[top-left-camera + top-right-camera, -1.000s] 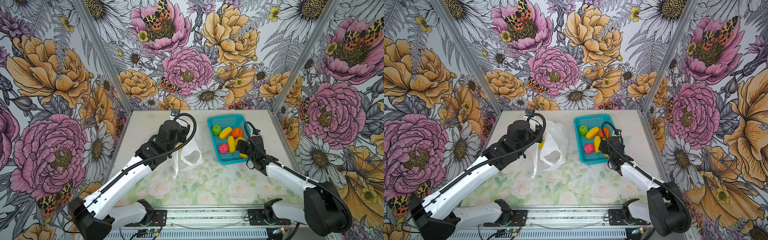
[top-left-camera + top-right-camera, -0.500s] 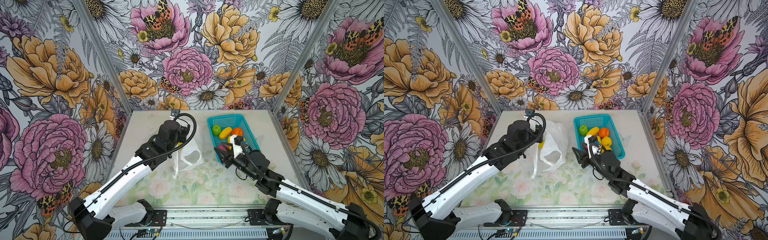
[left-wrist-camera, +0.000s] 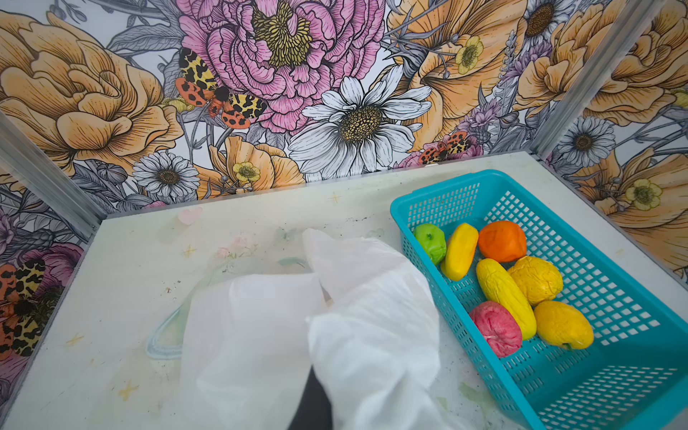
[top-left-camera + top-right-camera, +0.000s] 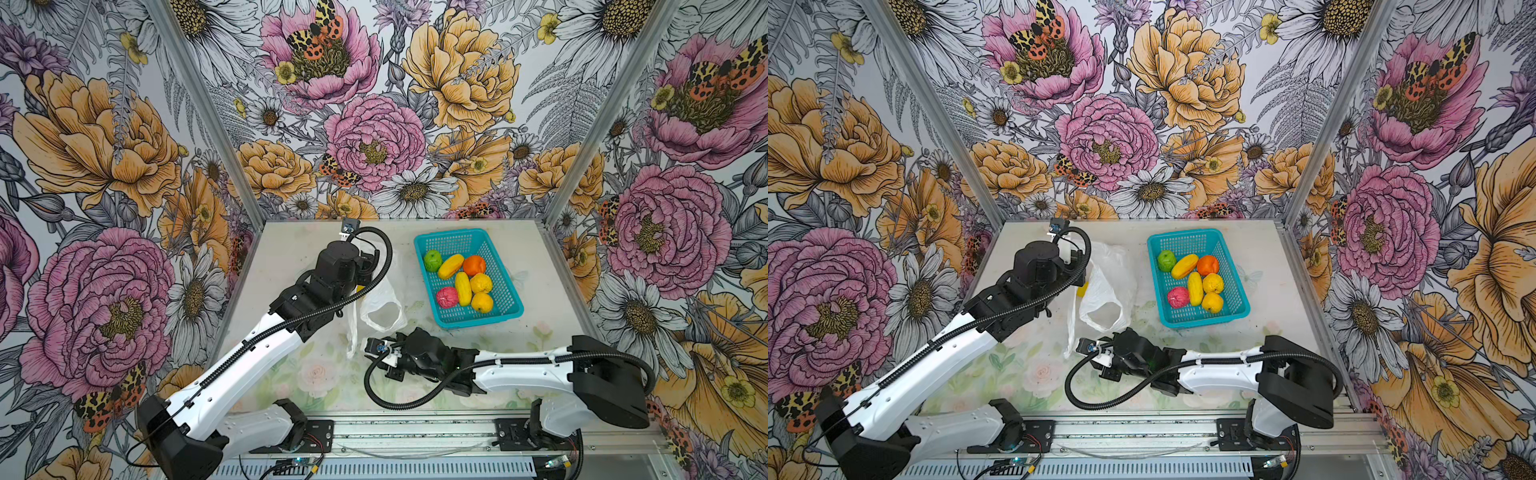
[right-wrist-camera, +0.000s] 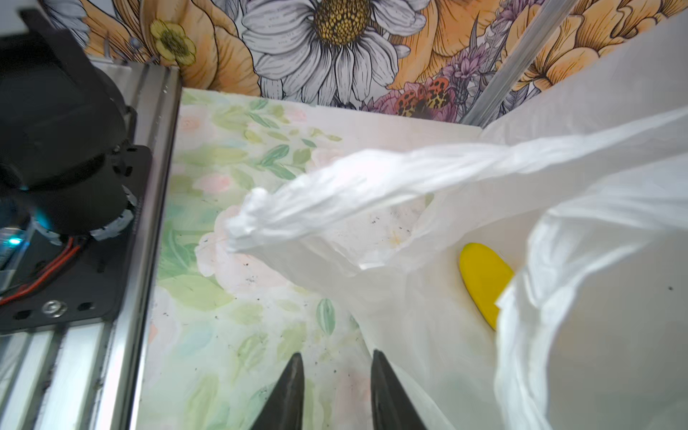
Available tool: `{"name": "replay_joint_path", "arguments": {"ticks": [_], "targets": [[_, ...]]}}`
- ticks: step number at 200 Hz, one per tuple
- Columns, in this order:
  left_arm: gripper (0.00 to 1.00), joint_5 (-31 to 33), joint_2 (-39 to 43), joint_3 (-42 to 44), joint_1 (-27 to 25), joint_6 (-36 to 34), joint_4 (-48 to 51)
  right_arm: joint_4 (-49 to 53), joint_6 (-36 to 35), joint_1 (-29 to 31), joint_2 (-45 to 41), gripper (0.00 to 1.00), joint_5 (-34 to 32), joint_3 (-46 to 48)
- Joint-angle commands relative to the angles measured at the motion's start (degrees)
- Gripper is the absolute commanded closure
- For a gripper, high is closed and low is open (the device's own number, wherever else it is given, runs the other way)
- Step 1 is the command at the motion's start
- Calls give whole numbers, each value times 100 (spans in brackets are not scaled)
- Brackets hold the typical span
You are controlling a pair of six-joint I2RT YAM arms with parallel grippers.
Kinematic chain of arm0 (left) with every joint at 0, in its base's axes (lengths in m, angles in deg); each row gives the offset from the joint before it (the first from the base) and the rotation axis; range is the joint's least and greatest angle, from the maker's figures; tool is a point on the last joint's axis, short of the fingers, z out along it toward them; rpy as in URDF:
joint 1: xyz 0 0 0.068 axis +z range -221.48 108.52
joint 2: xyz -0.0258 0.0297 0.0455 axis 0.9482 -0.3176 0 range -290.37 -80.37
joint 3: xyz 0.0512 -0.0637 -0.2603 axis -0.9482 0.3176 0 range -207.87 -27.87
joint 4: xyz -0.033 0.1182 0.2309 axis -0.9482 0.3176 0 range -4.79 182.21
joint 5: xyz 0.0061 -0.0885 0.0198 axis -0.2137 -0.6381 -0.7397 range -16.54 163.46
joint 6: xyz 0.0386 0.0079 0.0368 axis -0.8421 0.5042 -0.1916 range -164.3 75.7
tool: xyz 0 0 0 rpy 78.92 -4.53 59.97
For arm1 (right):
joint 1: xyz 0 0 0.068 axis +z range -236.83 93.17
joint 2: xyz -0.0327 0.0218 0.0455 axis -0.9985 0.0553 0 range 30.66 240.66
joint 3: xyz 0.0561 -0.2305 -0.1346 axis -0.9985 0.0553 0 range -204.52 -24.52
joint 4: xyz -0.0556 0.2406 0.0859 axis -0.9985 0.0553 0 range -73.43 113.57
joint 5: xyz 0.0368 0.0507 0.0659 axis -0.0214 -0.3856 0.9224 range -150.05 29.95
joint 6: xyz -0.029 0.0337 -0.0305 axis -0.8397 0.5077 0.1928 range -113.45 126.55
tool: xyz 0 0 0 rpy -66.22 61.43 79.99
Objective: Untie the knot of the plastic bag and take out the fruit
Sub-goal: 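Move the open right gripper from the basket back into the bag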
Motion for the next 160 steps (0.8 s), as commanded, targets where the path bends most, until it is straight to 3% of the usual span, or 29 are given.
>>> {"name": "replay_joint_path", "arguments": {"ticks": [1, 41, 74, 129, 160], "targets": [[100, -116, 120, 41, 40, 69, -89, 126, -287, -111, 609, 74, -500, -563], [100, -141, 134, 45, 31, 62, -90, 700, -430, -319, 1725, 78, -1356, -1566], [100, -175, 149, 40, 11, 49, -67, 818, -511, -424, 2058, 83, -1823, -1860], [100, -146, 198, 60, 11, 57, -72, 423, -590, -614, 1485, 81, -1698, -1187], [100, -184, 247, 78, 2, 69, -73, 421, -523, -881, 1643, 82, -1585, -1205]]}}
